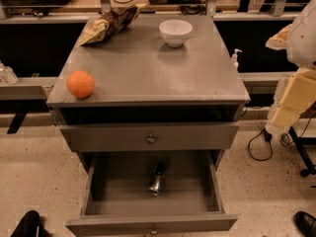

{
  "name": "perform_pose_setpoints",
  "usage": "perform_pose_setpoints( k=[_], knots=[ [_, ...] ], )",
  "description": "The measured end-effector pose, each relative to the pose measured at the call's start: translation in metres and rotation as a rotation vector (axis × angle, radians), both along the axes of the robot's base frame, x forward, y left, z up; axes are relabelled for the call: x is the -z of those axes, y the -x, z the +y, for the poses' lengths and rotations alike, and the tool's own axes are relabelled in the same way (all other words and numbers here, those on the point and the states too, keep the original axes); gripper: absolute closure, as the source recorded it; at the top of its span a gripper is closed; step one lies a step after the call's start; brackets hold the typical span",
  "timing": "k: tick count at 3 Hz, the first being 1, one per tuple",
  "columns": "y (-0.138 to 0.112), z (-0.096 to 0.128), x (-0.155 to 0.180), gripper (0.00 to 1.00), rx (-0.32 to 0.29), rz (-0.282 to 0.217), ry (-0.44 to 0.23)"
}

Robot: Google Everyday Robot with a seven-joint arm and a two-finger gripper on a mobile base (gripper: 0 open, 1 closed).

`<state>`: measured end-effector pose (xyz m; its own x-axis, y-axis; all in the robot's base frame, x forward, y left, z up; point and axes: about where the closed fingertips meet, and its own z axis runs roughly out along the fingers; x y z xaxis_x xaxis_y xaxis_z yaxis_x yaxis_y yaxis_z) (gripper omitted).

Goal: Pick redbull can from middle drawer and place on counter

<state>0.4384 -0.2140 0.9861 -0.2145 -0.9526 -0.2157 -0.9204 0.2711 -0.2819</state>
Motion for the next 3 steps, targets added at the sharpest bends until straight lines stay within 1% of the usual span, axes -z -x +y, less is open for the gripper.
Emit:
perform_pose_setpoints(
  k=[1,2,3],
  knots=[
    [0.0,0.001,0.001,0.0,-0.006,0.002,0.002],
    [-0.005,0.013,0.018,0.0,-0.083,0.027,0.032],
    [-0.019,0.051,0.069,0.0,-0.288,0.053,0.097]
  ],
)
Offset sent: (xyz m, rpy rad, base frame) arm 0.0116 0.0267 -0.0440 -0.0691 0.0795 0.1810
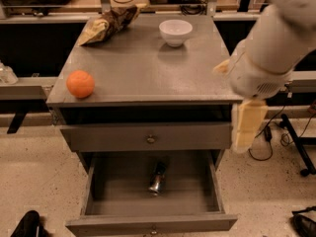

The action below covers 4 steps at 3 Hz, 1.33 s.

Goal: Pick redbull can from middle drawer and place on counter

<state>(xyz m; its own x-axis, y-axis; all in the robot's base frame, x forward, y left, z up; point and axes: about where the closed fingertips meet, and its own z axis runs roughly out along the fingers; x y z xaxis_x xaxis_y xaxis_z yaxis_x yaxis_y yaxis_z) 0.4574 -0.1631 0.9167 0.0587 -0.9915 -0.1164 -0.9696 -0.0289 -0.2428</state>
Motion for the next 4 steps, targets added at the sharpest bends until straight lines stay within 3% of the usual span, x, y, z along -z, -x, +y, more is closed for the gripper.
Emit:
perform_pose_setpoints(
  k=[1,2,3,4],
  knots=[
    [0.025,0.021,0.053,0.0,-0.245,-0.074,0.087],
    [0.024,0.018,0.075,0.0,-0.254,-0.062,0.08],
    [0.015,0.049,0.11,0.0,-0.456,0.015,0.17],
    [0.008,0.045,0.109,0.0,-0.527,-0.004,0.229]
  ],
)
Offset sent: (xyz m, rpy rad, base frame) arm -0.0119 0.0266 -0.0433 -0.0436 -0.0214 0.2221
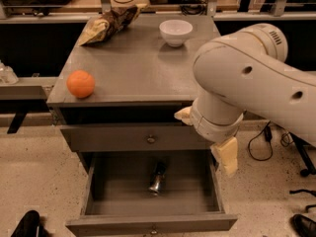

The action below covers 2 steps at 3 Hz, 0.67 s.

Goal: Pick redbull can from middle drawer and place on counter

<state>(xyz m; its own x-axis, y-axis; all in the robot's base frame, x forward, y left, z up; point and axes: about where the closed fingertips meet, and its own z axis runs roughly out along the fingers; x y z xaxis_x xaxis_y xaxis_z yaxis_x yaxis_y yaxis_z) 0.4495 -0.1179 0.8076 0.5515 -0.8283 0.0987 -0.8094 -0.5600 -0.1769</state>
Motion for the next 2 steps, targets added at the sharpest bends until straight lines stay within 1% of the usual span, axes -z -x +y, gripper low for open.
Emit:
perform_pose_setpoints(
  k=[1,2],
  knots=[
    [-0.001,0.001,0.002,0.0,-0.003,0.002,0.0],
    [-0.023,0.015,0.041,0.0,-0.157,0.003,0.076]
  ],
)
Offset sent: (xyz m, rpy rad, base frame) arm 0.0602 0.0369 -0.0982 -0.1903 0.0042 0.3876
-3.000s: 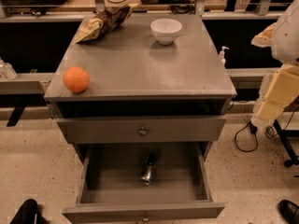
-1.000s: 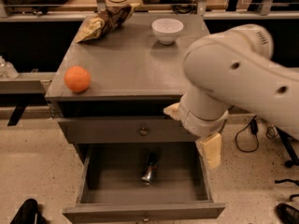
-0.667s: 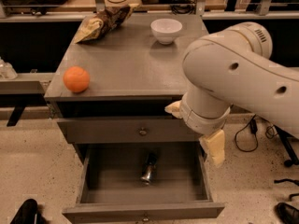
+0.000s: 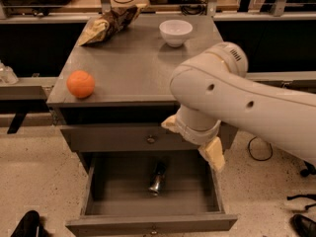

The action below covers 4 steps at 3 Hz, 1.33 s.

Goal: Pick redbull can from middle drawer and place on counter

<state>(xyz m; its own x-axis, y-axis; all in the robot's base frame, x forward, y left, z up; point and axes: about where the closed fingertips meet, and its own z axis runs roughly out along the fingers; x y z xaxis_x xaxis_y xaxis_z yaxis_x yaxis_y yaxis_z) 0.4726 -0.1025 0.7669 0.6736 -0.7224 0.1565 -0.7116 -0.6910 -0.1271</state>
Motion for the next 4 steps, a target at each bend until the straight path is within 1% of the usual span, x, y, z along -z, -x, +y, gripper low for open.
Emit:
perform_pose_setpoints(
  k=[1,2,3,4],
  knots=[
    [-0.009,0.014,0.039,0.0,-0.208,-0.034,0.028],
    [-0.023,0.027,0.035,0.0,-0.305,-0.101,0.007],
    [-0.017,0.037,0.054,0.0,-0.382,-0.005,0.003],
    [-0.005,0.066,0.122,0.0,-0.506,0.111,-0.104]
  ],
)
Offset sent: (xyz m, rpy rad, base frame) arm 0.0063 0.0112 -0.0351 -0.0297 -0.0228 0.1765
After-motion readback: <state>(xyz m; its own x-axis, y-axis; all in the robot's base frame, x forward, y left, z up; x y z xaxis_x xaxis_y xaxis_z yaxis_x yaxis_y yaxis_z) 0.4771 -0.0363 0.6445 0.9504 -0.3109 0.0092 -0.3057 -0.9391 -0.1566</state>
